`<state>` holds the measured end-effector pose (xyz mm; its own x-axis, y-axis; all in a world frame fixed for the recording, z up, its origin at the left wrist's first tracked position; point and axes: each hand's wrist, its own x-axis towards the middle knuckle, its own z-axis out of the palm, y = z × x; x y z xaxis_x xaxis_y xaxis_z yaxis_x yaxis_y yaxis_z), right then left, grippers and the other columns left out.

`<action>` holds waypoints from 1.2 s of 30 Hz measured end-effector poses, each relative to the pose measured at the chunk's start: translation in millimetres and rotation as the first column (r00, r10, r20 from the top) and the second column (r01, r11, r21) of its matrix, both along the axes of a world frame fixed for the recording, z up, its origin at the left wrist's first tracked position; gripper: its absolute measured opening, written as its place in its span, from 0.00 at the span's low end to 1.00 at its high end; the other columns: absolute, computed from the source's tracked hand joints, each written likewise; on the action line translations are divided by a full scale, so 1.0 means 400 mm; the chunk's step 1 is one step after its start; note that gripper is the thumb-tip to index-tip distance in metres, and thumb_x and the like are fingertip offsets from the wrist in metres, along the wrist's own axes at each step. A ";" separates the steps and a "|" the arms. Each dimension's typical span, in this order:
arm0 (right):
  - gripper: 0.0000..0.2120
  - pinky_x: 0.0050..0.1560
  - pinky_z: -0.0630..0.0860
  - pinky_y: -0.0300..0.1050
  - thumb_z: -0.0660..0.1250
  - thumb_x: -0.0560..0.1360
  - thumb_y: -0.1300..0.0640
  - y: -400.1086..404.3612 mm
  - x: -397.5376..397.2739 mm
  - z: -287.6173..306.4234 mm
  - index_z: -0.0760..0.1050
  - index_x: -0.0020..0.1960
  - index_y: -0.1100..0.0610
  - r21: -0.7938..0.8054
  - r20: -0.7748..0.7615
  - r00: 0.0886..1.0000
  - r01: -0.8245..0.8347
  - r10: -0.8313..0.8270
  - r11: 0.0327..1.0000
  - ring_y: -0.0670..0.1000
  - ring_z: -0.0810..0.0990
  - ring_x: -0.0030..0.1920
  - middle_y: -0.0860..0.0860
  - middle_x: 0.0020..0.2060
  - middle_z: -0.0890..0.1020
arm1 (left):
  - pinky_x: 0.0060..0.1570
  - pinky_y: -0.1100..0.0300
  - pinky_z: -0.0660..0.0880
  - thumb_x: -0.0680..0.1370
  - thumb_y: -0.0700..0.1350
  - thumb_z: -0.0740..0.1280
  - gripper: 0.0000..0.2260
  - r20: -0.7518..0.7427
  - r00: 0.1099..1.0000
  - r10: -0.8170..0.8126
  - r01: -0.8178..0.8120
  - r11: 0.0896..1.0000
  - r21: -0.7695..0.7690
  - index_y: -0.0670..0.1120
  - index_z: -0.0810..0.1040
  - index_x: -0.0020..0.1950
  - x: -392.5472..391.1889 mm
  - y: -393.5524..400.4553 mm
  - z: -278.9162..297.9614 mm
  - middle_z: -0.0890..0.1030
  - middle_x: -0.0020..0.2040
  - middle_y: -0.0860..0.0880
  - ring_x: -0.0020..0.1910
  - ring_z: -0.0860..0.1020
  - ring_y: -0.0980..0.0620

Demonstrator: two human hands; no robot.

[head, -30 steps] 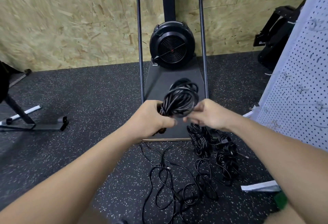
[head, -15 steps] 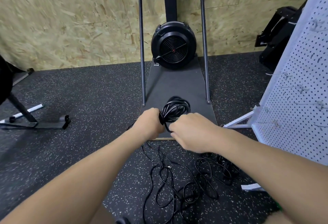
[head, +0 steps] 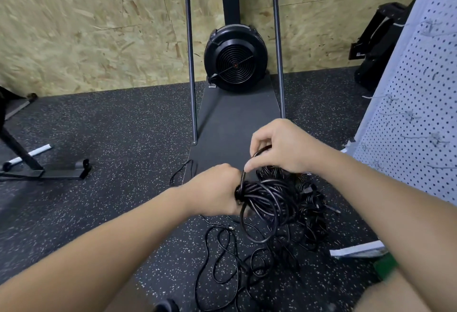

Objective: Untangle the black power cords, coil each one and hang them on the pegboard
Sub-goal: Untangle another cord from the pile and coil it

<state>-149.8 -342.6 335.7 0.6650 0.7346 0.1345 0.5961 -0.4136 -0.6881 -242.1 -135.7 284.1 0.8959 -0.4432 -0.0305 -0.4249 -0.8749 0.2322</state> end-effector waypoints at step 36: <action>0.14 0.44 0.68 0.51 0.63 0.87 0.52 0.092 -0.143 -0.056 0.70 0.43 0.52 -0.438 0.341 0.940 0.147 0.012 0.887 0.60 0.74 0.41 0.50 0.38 0.72 | 0.40 0.48 0.71 0.80 0.46 0.74 0.19 -0.024 0.804 0.594 -0.595 0.803 -0.049 0.45 0.63 0.54 0.074 0.048 -0.029 0.78 0.46 0.44 0.45 0.81 0.35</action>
